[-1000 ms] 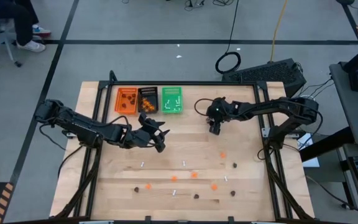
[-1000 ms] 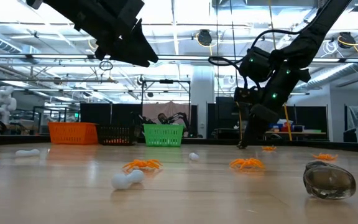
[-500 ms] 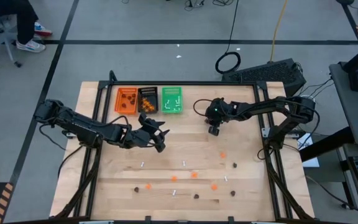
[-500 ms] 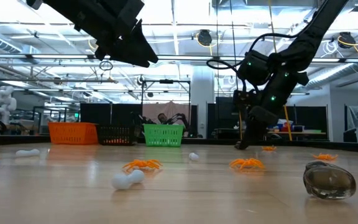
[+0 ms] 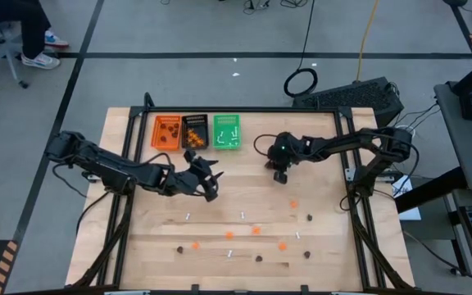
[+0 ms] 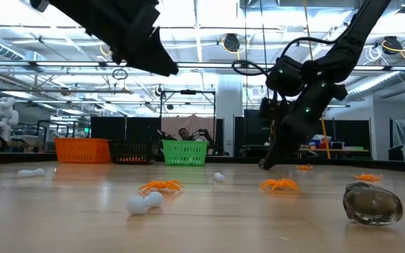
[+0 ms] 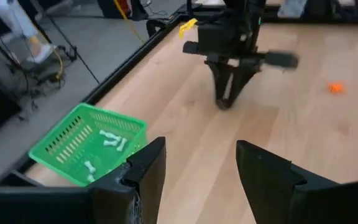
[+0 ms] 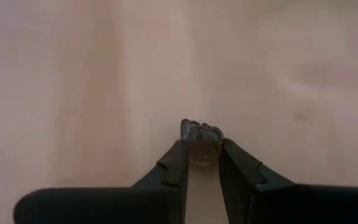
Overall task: Sort Halloween decoration
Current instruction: Put the black skull toy into the orange bin
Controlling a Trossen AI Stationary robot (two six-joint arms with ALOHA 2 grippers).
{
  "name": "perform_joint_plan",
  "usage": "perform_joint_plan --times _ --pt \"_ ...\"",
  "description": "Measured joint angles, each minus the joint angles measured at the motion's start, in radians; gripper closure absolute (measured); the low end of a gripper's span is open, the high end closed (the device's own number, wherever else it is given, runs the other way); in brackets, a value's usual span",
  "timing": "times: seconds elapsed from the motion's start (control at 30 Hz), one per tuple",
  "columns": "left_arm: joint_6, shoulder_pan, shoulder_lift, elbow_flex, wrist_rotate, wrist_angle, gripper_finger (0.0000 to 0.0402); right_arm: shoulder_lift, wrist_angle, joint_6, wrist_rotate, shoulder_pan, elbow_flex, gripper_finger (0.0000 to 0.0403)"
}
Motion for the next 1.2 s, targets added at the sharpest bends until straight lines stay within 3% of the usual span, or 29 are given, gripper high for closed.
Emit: perform_joint_plan --times 0.17,0.43,0.57,0.87,1.2 --pt "0.209 0.0 0.046 0.001 0.041 0.049 0.0207 0.002 0.064 0.033 -0.154 0.034 -0.003 0.0356" --pt "0.574 -0.003 0.205 0.001 0.173 0.324 0.0207 0.001 0.238 0.081 -0.27 0.114 -0.003 0.0356" --pt "0.618 -0.006 0.264 0.001 0.202 0.403 0.02 0.001 0.335 0.106 -0.274 0.166 -0.003 0.0356" --pt "0.747 -0.029 0.346 0.0 0.303 0.539 0.0133 -0.001 0.472 0.11 -0.266 0.252 -0.002 0.0356" --pt "1.029 -0.044 0.421 0.014 0.314 0.659 0.0162 -0.001 0.521 0.15 -0.266 0.284 -0.001 0.0356"
